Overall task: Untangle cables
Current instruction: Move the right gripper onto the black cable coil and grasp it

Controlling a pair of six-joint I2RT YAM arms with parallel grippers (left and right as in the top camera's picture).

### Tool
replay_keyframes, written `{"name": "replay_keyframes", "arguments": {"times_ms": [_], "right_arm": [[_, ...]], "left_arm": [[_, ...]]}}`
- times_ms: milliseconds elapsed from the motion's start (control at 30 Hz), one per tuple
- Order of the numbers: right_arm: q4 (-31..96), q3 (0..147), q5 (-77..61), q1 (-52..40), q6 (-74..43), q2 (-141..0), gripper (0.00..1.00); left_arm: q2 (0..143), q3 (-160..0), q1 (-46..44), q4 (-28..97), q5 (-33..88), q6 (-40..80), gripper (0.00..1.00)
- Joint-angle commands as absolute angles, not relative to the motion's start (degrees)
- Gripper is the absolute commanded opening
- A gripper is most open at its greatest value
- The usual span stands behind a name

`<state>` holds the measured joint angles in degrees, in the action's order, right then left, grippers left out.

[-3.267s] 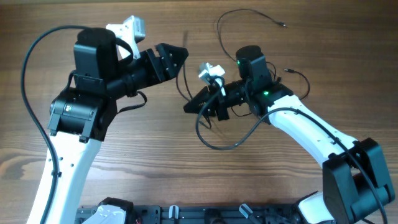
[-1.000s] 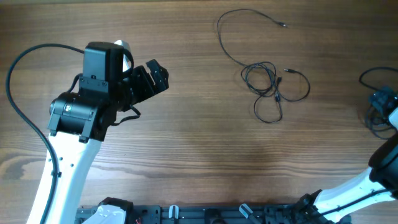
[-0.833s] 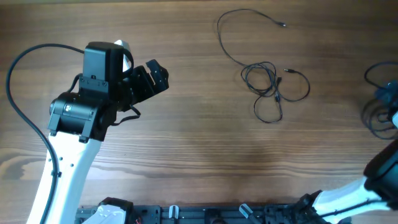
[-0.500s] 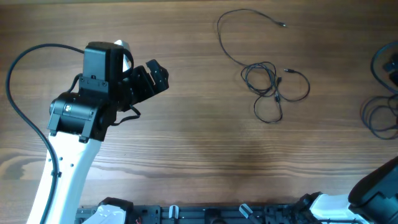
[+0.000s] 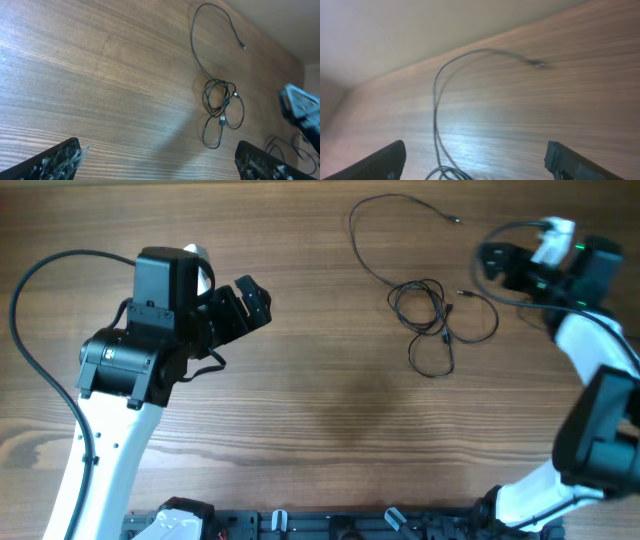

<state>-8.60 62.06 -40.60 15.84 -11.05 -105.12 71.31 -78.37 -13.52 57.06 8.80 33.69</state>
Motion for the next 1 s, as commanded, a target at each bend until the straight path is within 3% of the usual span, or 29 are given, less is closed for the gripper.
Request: {"name": "replay_keyframes", "arguments": {"times_ms": [0, 167, 267, 300, 433, 500, 667, 967], "right_arm": [[-12.8, 62.4, -42.4, 10.7, -8.9, -112.9, 0.88], [-16.7, 62.4, -39.0, 6.9, -8.9, -120.9, 0.82], [-16.7, 62.4, -38.3, 6.2, -9.0, -123.1, 0.71], [-16.5, 62.4, -39.5, 6.2, -9.0, -123.2, 0.65], [-17.0, 62.4, -51.2, 6.2, -9.3, -122.6, 0.21], [-17.4, 62.4, -58.8, 6.2, -13.1, -121.6, 0.06], [-15.3, 62.4, -70.9, 3.5, -18.1, -119.0, 0.05], [-7.9, 62.4, -72.1, -13.2, -18.0, -117.7, 0.05]], "left_arm": [[71.3, -78.7, -13.7, 56.9, 8.0, 33.2, 1.0], [71.3, -78.7, -13.7, 56.9, 8.0, 33.2, 1.0], [71.3, -78.7, -13.7, 56.9, 8.0, 33.2, 1.0], [71.3, -78.7, -13.7, 56.9, 8.0, 33.2, 1.0], [71.3, -78.7, -13.7, 56.9, 8.0, 33.2, 1.0], [71.3, -78.7, -13.7, 56.9, 8.0, 33.2, 1.0], [71.3, -78.7, -13.7, 56.9, 8.0, 33.2, 1.0], [71.3, -78.7, -13.7, 56.9, 8.0, 33.2, 1.0]]}}
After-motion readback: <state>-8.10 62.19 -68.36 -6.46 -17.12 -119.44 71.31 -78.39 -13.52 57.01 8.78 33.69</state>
